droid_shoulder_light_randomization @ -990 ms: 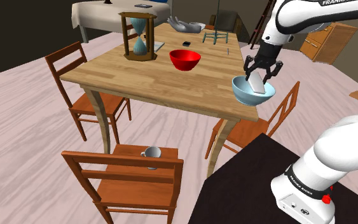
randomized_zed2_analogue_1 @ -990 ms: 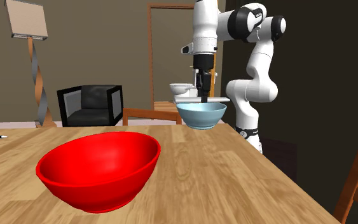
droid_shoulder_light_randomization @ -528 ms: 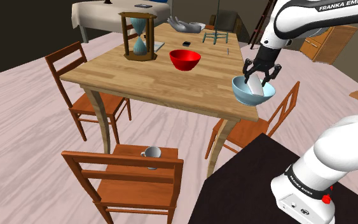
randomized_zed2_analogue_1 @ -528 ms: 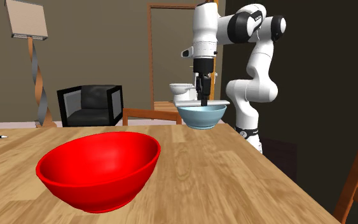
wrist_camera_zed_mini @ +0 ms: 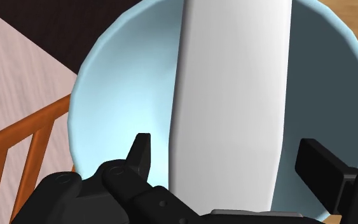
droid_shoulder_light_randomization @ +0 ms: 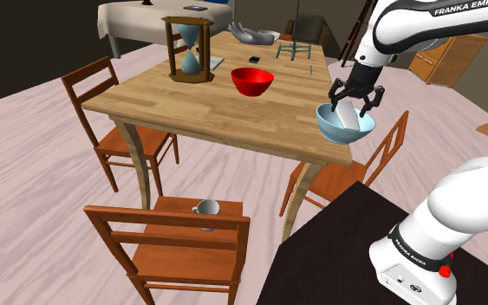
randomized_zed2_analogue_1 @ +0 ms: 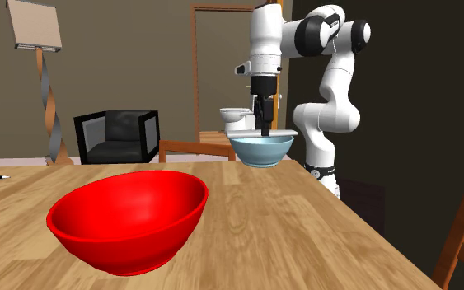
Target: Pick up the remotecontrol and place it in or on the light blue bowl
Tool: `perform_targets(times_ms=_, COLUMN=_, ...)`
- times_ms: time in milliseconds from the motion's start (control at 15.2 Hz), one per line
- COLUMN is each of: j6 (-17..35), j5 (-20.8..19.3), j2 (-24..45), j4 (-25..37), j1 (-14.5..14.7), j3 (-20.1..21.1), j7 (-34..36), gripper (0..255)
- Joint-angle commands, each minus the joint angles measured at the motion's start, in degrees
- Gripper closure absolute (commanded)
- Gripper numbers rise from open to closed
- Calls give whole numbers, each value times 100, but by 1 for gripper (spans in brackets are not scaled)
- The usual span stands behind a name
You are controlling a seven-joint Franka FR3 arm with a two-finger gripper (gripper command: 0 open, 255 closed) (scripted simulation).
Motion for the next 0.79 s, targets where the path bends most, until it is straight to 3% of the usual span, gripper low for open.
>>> perform_targets(times_ms=0, j6=-202, j5=6, j2=-40, j4=162, j1=2, j3=9, j7=-3, gripper=0)
perform_targets(times_ms=198, j6=-755, j5=28, j2=-95, j4=660, j1=11, j3=36, j7=-7, gripper=0)
perform_targets(times_ms=726, j6=-756, j5=28, j2=-95, j4=660, j1=11, j3=36, j7=-6, gripper=0)
